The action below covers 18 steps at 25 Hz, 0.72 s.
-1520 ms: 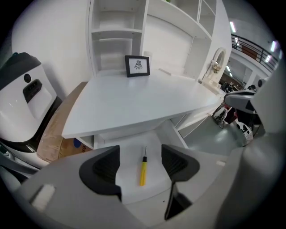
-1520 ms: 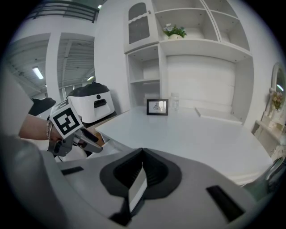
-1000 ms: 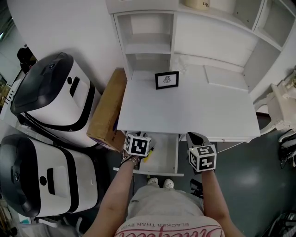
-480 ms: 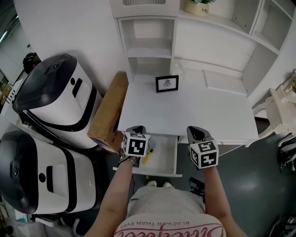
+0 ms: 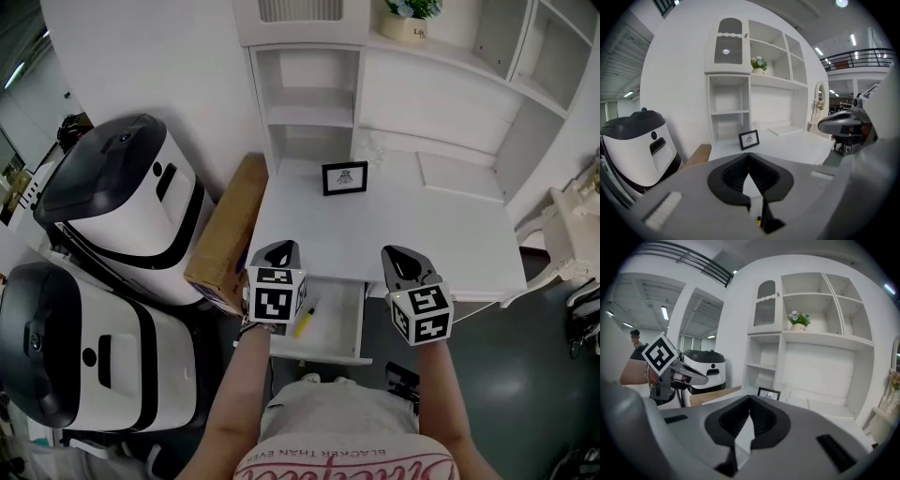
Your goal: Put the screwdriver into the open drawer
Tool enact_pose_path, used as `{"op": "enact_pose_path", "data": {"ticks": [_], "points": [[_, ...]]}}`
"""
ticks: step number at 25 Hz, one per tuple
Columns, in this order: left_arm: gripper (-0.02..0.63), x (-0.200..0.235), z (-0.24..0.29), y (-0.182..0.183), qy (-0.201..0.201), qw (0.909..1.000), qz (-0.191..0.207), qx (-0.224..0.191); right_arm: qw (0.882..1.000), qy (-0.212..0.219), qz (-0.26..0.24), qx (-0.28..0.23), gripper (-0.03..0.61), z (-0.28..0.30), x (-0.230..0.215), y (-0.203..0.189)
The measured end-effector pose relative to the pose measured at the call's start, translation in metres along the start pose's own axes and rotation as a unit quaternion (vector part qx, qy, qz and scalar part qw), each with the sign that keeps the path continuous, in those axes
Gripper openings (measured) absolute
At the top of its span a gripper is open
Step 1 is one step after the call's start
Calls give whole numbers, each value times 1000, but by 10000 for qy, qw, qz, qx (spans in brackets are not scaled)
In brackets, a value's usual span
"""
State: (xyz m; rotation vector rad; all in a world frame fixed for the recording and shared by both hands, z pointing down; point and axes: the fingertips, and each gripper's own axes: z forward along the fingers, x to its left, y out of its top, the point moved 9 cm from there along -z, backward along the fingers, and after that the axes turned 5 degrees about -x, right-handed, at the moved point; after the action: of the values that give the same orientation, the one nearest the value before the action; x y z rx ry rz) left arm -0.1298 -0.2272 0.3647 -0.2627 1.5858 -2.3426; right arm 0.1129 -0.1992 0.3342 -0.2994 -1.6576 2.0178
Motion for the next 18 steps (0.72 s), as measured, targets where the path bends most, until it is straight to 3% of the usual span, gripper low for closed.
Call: {"op": "enact_pose_path", "data": {"ticks": [8,13,18], "points": [[11,0,-22,32,-78,9951,18,-986,9936,-27,-204,-1110,7,-16,2,39],[11,0,-41,51,-51,9820,377,-1850,9883,-114,-382,-1474,6,-22,4,58],[11,3,-59,71,9,9702,500,-2371,9848,-179,-385,-1683,6,-26,4,75]]}}
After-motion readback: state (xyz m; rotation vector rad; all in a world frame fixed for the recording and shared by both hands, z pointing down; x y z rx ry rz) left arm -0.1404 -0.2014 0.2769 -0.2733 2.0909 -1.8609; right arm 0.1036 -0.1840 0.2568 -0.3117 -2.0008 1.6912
